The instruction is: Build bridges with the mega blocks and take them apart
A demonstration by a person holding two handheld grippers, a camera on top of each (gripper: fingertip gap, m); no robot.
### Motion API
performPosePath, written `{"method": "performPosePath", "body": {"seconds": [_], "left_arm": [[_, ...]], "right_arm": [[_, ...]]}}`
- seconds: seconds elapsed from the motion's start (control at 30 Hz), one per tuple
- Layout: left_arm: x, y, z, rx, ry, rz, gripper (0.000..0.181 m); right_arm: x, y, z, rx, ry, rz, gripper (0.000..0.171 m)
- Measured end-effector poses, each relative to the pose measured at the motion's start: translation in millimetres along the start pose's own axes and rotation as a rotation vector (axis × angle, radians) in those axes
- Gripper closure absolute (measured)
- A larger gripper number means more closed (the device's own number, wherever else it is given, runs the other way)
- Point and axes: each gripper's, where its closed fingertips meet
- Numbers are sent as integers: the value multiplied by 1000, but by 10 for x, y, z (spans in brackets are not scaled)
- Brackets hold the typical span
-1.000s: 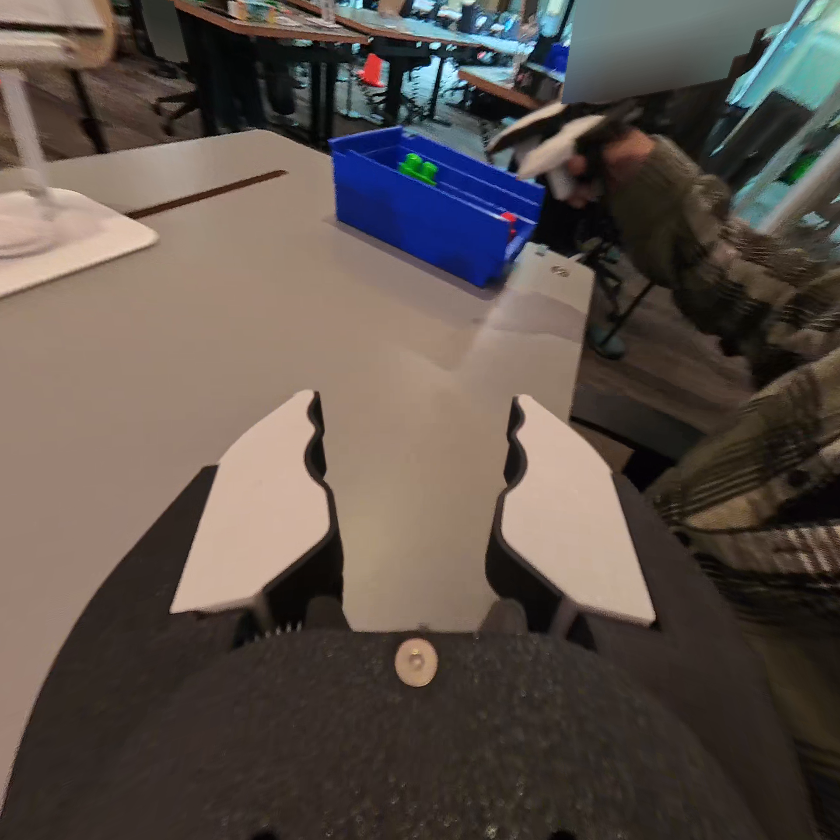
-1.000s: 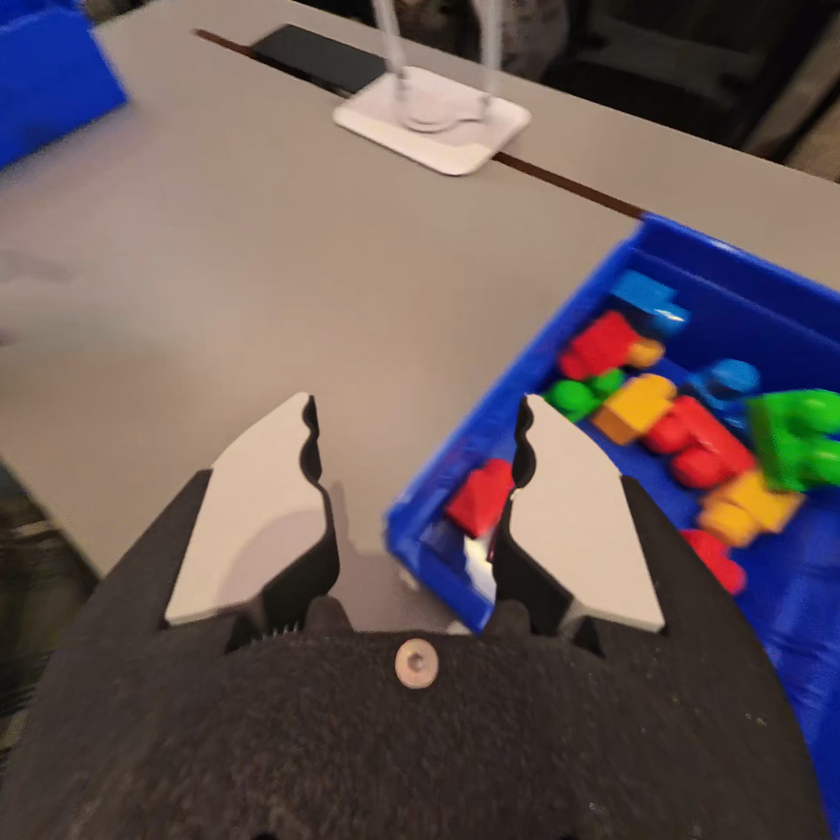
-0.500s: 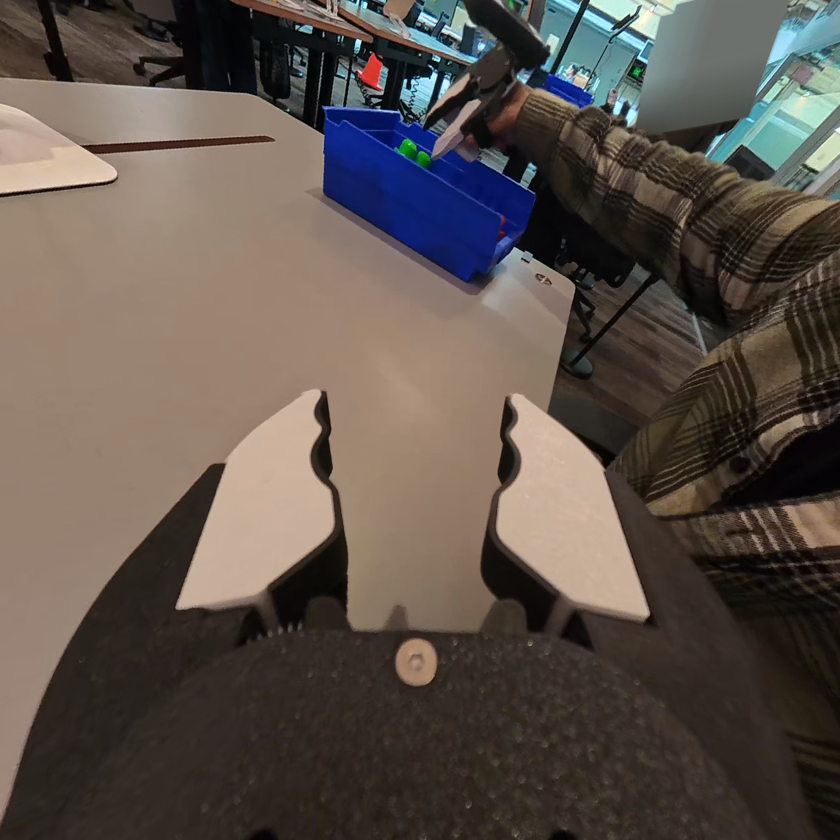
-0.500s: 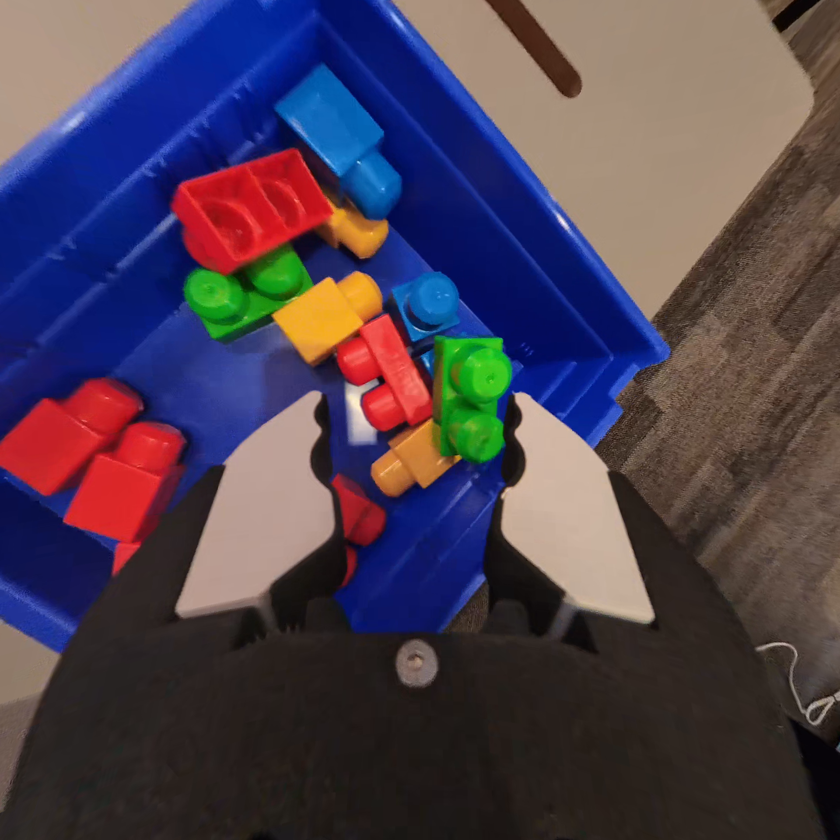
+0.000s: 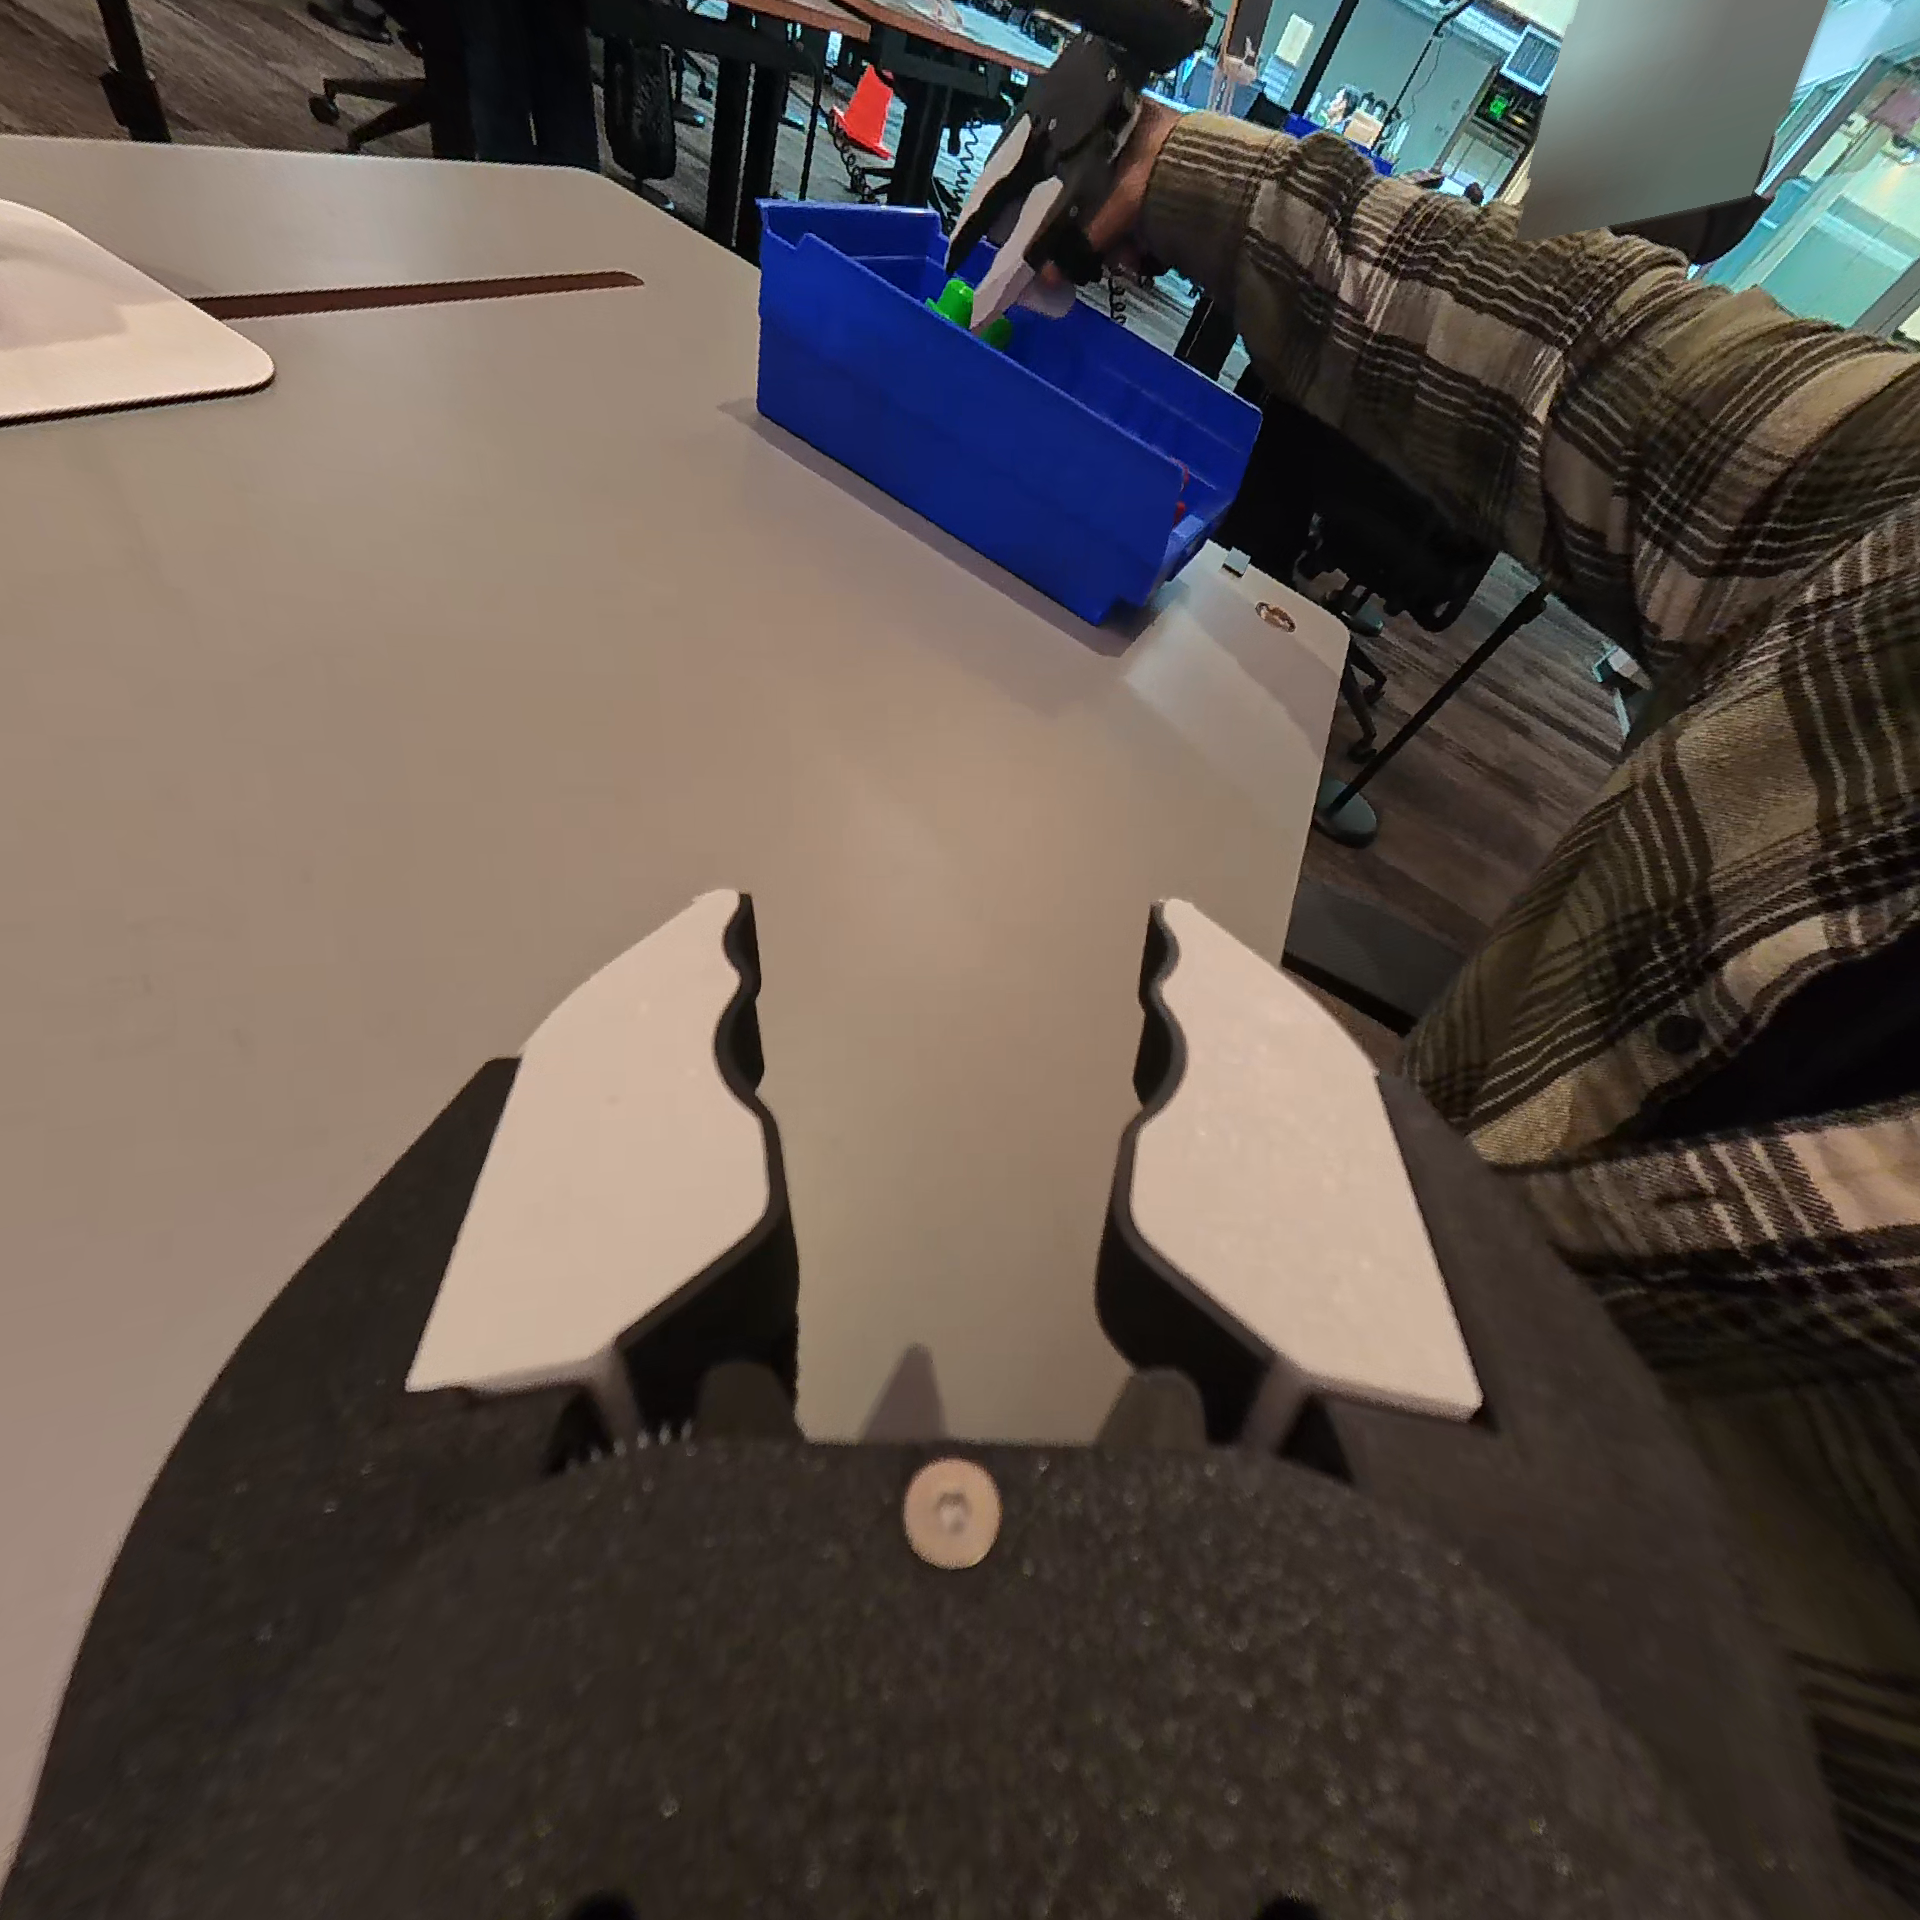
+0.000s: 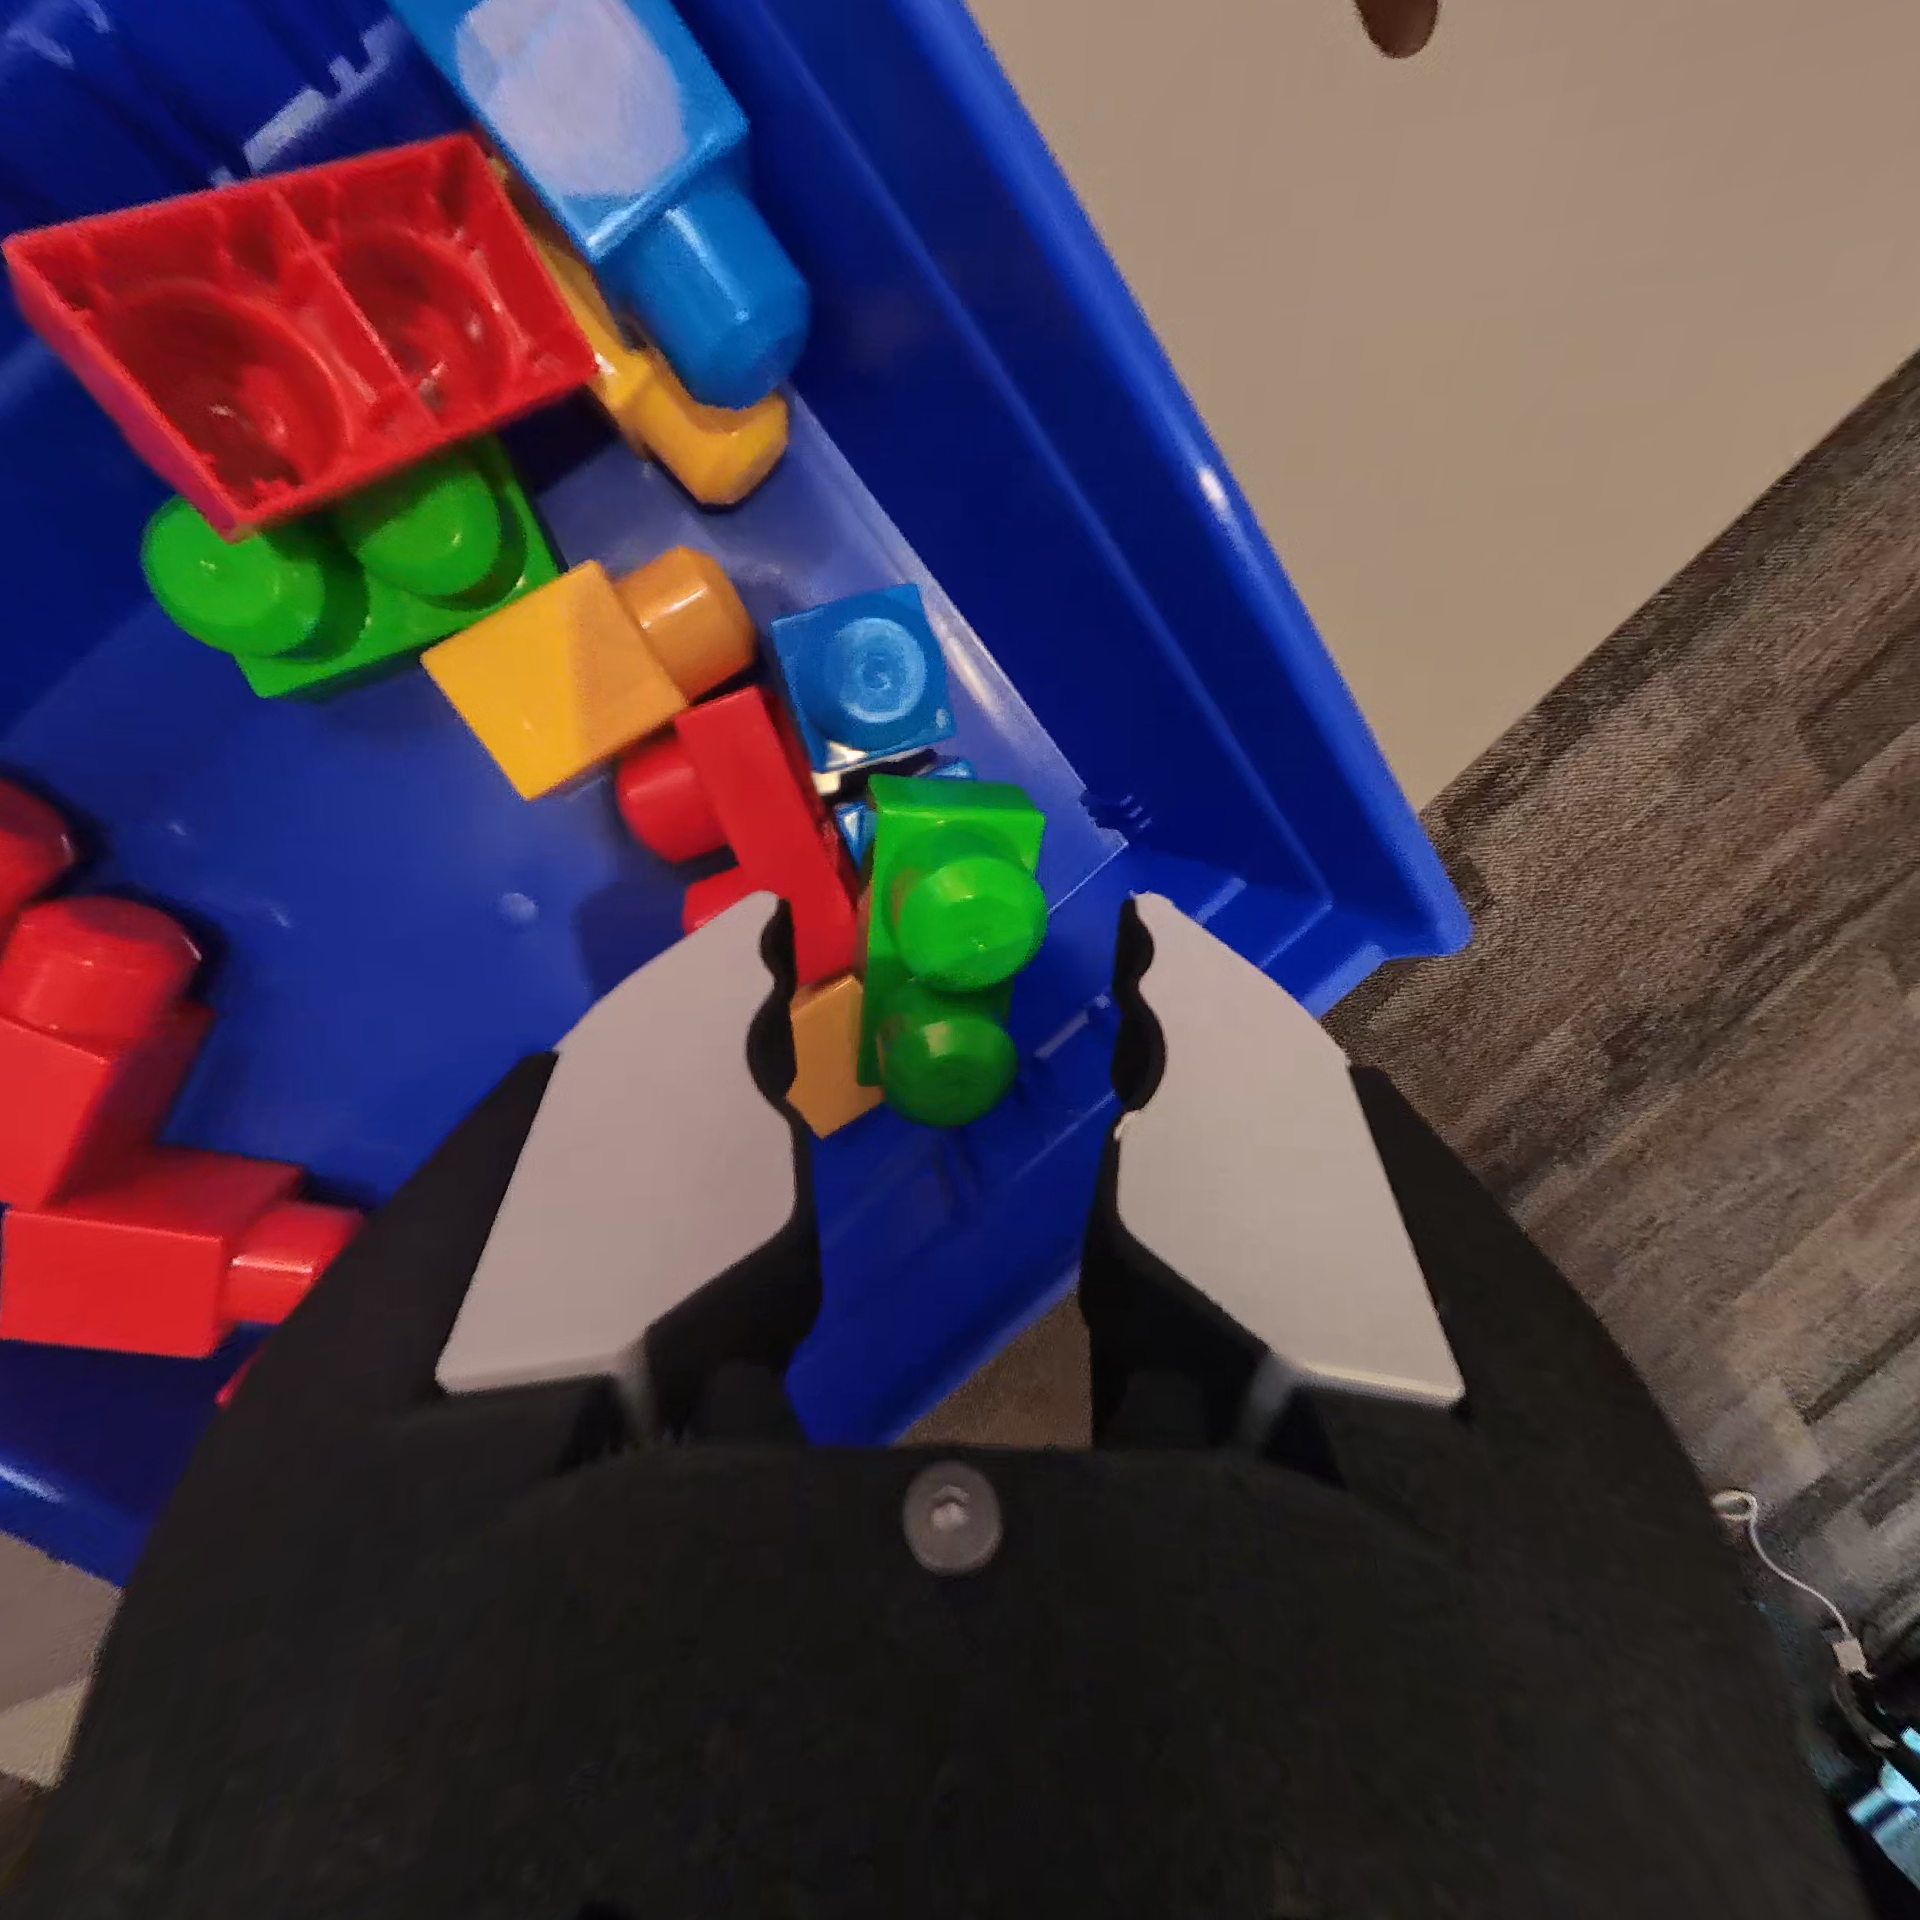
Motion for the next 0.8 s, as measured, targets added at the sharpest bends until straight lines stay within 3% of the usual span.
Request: {"method": "performPosePath", "body": {"seconds": [0.13, 0.37, 0.57, 0.6, 0.67, 0.8], "left_arm": [[-13, -1, 0, 3, -1, 8, 111], [-30, -3, 34, 1, 14, 6, 111], [-39, 4, 37, 3, 15, 13, 111], [-44, 2, 41, 3, 16, 15, 111], [-47, 5, 53, 5, 16, 17, 111], [-46, 14, 60, 12, 2, 24, 112]], "right_arm": [[-88, -35, 89, 24, 70, 42, 106], [-113, -42, 64, 84, 130, 71, 117], [-205, -66, 75, 145, 285, 116, 117], [-212, -44, 57, 146, 294, 101, 128], [-211, -27, 46, 137, 325, 93, 134], [-62, 5, -22, 86, 268, 99, 135]]}}
Point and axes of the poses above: each gripper's, where its closed fingertips meet, x back along the fingers, z out of its underside, y = z × x across the jaws, and after that the axes turned 10 degrees about y, right-handed
